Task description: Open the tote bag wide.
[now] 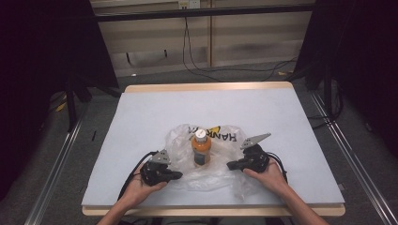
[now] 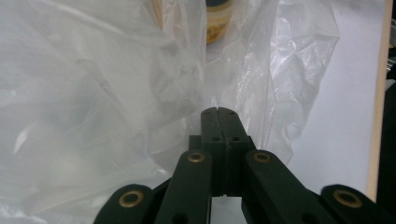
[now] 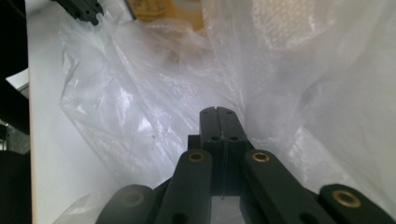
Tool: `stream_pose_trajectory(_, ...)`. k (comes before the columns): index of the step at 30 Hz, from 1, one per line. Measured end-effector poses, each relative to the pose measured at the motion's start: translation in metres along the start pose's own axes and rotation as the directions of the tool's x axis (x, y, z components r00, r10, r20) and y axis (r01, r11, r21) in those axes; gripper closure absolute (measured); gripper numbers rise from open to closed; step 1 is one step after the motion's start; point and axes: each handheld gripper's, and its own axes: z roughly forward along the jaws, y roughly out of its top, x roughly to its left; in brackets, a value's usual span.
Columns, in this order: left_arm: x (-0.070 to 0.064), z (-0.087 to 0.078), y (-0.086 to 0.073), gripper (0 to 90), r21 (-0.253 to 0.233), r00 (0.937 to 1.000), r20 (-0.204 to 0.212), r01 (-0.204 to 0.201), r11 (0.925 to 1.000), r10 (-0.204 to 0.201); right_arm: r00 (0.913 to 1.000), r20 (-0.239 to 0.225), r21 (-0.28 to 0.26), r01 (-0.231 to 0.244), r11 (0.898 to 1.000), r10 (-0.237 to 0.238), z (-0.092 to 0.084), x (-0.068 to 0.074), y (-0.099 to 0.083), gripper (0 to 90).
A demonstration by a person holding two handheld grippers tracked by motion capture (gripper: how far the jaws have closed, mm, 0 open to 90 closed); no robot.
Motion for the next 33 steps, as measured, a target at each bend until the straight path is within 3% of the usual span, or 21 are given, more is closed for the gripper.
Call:
stream_pose_trajectory(6, -0.005, -0.003, -0.005, 90.0, -0.010, 0.9998, 0.017, 0.012, 0.9999, -0.011, 0.9997, -0.009, 0.004, 0.025, 1.000, -0.025, -0.005, 0.006, -0.007, 90.0)
stream_pose_trajectory(10, -0.008, -0.005, -0.006, 90.0, 0.009, 0.9997, 0.025, 0.007, 0.9999, -0.007, 0.9996, -0.024, -0.004, 0.015, 1.000, -0.015, -0.012, 0.008, -0.017, 90.0)
stream_pose_trajectory(16, -0.011, -0.006, -0.011, 90.0, -0.010, 0.9973, 0.070, 0.026, 0.9996, -0.025, 0.9998, -0.015, -0.001, 0.013, 1.000, -0.013, -0.019, 0.013, -0.024, 90.0)
stream_pose_trajectory(18, -0.014, -0.006, -0.010, 90.0, -0.006, 0.9986, 0.053, 0.003, 1.0000, -0.003, 0.9998, -0.011, -0.001, 0.014, 1.000, -0.014, -0.019, 0.015, -0.023, 90.0)
stream_pose_trajectory(21, -0.015, -0.012, -0.004, 90.0, -0.035, 0.9986, 0.052, -0.003, 0.9994, 0.005, 0.9995, -0.022, -0.020, 0.022, 1.000, -0.022, -0.018, 0.017, -0.017, 90.0)
stream_pose_trajectory(22, -0.016, -0.013, -0.001, 90.0, -0.067, 0.9981, 0.061, 0.009, 0.9977, -0.005, 0.9992, -0.034, -0.045, 0.019, 0.999, -0.021, -0.019, 0.017, -0.013, 90.0)
stream_pose_trajectory(24, -0.015, -0.019, 0.006, 90.0, -0.080, 0.9985, 0.055, 0.003, 0.9968, 0.001, 0.9993, -0.033, -0.073, 0.018, 0.997, -0.020, -0.022, 0.018, -0.004, 90.0)
stream_pose_trajectory(28, -0.015, -0.030, 0.026, 90.0, -0.138, 0.9985, 0.051, -0.013, 0.9904, 0.020, 0.9988, -0.027, -0.117, 0.038, 0.992, -0.042, -0.027, 0.020, 0.017, 90.0)
stream_pose_trajectory(31, -0.015, -0.036, 0.041, 90.0, -0.149, 0.9982, 0.037, -0.041, 0.9880, 0.047, 0.9983, -0.024, -0.123, 0.050, 0.991, -0.053, -0.026, 0.019, 0.033, 90.0)
stream_pose_trajectory(33, -0.012, -0.037, 0.053, 90.0, -0.139, 0.9987, 0.031, -0.036, 0.9896, 0.041, 0.9979, -0.026, -0.118, 0.055, 0.991, -0.059, -0.022, 0.017, 0.041, 90.0)
